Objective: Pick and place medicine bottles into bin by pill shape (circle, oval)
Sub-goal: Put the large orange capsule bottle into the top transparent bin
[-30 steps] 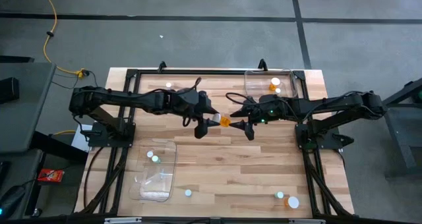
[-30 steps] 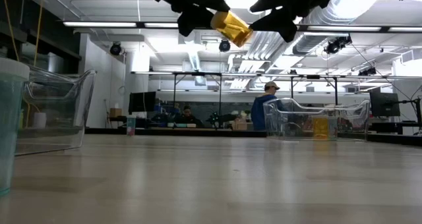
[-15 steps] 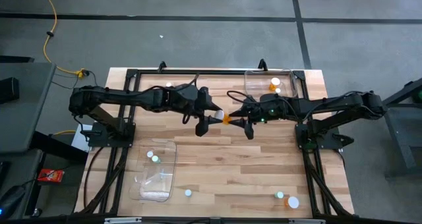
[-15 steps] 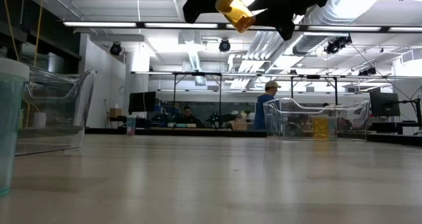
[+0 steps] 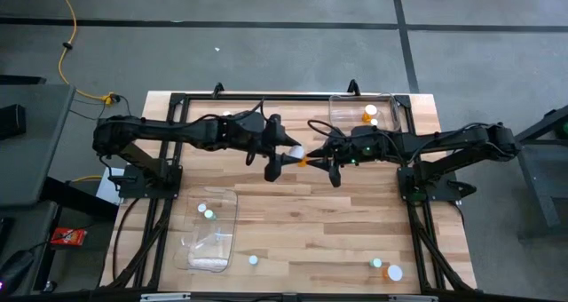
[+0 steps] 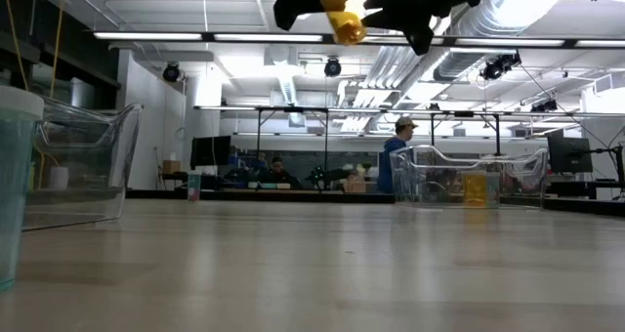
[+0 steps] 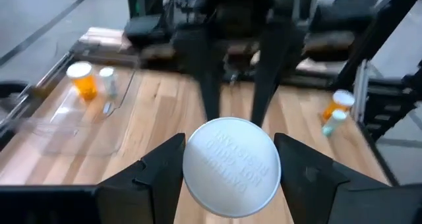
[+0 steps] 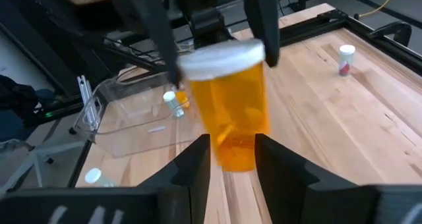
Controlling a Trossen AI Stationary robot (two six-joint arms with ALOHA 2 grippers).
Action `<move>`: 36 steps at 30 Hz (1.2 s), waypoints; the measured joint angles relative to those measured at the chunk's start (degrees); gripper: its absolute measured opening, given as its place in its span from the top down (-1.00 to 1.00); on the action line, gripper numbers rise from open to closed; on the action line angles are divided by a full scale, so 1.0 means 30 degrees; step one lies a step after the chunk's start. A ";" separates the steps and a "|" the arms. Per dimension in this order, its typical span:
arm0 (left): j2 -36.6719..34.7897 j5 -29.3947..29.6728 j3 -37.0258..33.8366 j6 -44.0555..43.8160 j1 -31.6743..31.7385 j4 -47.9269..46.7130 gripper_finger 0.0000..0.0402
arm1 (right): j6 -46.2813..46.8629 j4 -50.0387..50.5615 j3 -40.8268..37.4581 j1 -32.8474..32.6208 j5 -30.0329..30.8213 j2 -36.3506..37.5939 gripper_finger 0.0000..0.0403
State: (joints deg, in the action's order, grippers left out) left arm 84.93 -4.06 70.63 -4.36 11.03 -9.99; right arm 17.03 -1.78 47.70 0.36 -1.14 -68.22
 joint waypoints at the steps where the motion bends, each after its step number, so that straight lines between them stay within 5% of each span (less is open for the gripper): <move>1: -0.0139 0.0071 0.0005 0.0029 0.0079 -0.0167 0.02 | 0.0216 -0.0014 0.0000 0.0000 0.0161 0.0028 0.46; 6: -0.0913 0.0220 0.0022 0.0007 0.0611 -0.1568 0.02 | 0.0208 0.0117 0.0272 0.0000 0.0068 0.0021 0.33; 20: -0.1194 -0.0007 0.0015 -0.1778 0.0786 -0.1623 0.02 | -0.2200 0.2325 0.2897 0.0546 -0.0280 -0.2707 -0.57; 36: -0.1300 -0.0023 0.0007 -0.2550 0.0546 -0.1324 0.02 | -0.2443 -0.1587 0.3701 0.0634 0.0110 -0.3688 -0.64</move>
State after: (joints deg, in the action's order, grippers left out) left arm 81.03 -4.13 70.65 -12.01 12.67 -13.97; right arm 9.70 -6.54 58.81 2.26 -0.81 -79.29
